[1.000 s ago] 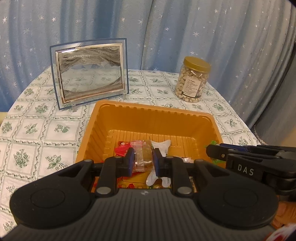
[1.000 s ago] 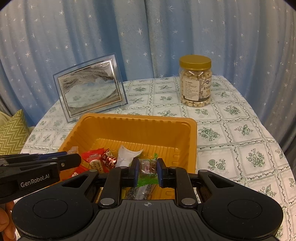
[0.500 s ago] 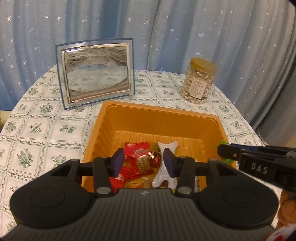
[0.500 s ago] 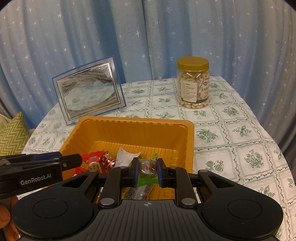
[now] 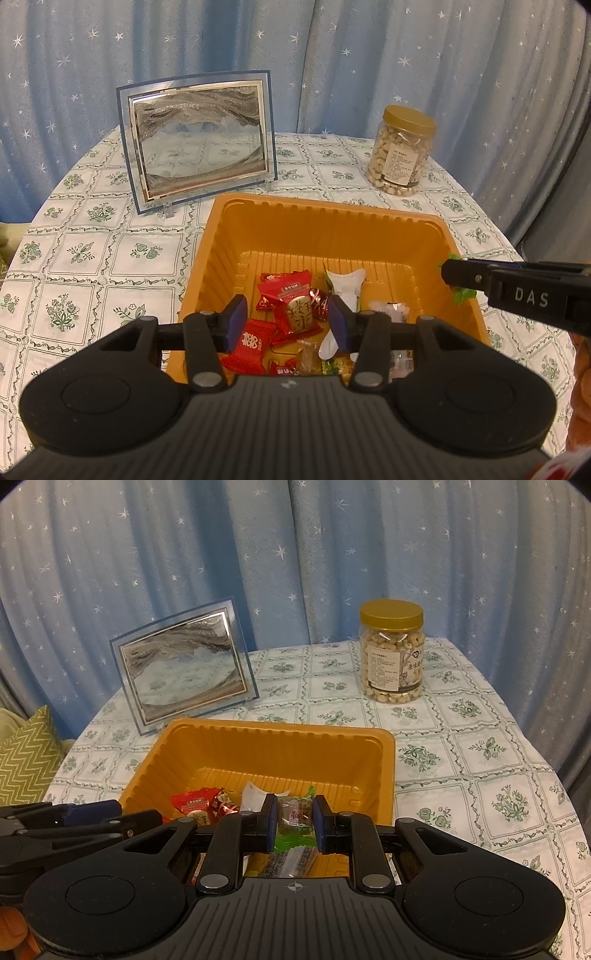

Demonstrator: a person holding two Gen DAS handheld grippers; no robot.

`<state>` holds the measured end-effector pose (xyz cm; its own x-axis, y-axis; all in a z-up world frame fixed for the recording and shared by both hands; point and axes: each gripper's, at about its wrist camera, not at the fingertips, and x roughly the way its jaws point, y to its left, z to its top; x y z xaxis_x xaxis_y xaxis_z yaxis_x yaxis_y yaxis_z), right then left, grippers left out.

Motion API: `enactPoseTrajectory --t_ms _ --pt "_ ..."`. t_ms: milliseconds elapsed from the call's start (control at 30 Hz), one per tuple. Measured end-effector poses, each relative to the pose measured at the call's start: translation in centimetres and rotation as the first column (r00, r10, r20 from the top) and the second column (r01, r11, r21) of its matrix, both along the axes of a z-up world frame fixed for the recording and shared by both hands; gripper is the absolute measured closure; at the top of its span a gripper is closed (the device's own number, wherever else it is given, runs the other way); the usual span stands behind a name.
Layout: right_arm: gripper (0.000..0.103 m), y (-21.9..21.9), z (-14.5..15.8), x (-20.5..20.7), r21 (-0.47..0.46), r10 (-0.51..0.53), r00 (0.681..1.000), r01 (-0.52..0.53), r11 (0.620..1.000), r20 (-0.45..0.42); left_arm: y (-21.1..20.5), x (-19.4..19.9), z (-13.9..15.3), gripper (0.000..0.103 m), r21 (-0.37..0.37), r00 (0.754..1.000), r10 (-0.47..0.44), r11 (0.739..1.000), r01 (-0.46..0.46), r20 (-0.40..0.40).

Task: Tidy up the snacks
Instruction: 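Lower the left gripper's snack into the tray and open it while the right lowers its candy, then open the right gripper to release the green candy into the tray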

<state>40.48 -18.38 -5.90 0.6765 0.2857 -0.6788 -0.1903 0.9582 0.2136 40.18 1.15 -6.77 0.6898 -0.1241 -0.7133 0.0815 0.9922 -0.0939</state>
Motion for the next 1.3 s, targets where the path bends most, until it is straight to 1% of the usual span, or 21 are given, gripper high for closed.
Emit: enactPoseTrajectory --t_ms 300,700,800,900,933,967,1000,1033,1100,1300 --pt "0.083 0.6 0.5 0.7 0.004 0.009 1.000 -0.009 1.000 0.005 0.2 0.0 0.0 0.058 0.001 1.000 0.002 1.000 -0.002 0.002" --pt "0.083 0.8 0.0 1.5 0.016 0.008 1.000 -0.008 1.000 -0.007 0.8 0.3 -0.3 0.057 0.000 1.000 0.008 1.000 -0.008 0.002" --pt "0.083 0.7 -0.2 1.7 0.027 0.002 1.000 -0.001 1.000 -0.013 0.9 0.4 -0.3 0.057 -0.002 1.000 0.009 1.000 -0.009 0.001" --pt "0.082 0.3 -0.6 1.9 0.069 0.007 1.000 -0.007 0.998 -0.010 0.9 0.4 -0.3 0.057 -0.003 1.000 0.009 1.000 -0.009 0.002" --pt "0.072 0.1 -0.7 2.1 0.082 0.004 1.000 -0.003 0.997 -0.013 0.8 0.4 -0.3 0.057 -0.003 1.000 0.011 1.000 -0.011 0.002" --pt "0.057 -0.1 -0.8 2.2 0.096 -0.008 1.000 0.009 0.995 -0.014 0.9 0.4 -0.3 0.055 -0.005 1.000 0.012 1.000 -0.012 0.004" --pt "0.027 -0.6 -0.9 2.1 0.121 -0.022 1.000 0.023 0.992 -0.008 1.0 0.4 -0.3 0.054 -0.009 1.000 0.013 1.000 -0.013 0.008" --pt "0.023 -1.1 -0.9 1.9 0.145 -0.038 0.999 0.037 0.989 0.004 1.1 0.3 -0.4 0.053 -0.011 1.000 0.015 1.000 -0.015 0.012" --pt "0.023 -1.6 -0.9 1.8 0.144 -0.059 0.998 0.059 0.988 0.000 1.2 0.2 -0.5 0.050 -0.006 1.000 0.021 1.000 -0.021 0.013" --pt "0.023 -2.5 -1.3 1.6 0.125 -0.074 0.997 0.077 0.989 -0.027 1.2 0.1 -0.7 0.048 -0.011 1.000 0.016 1.000 -0.016 0.010"
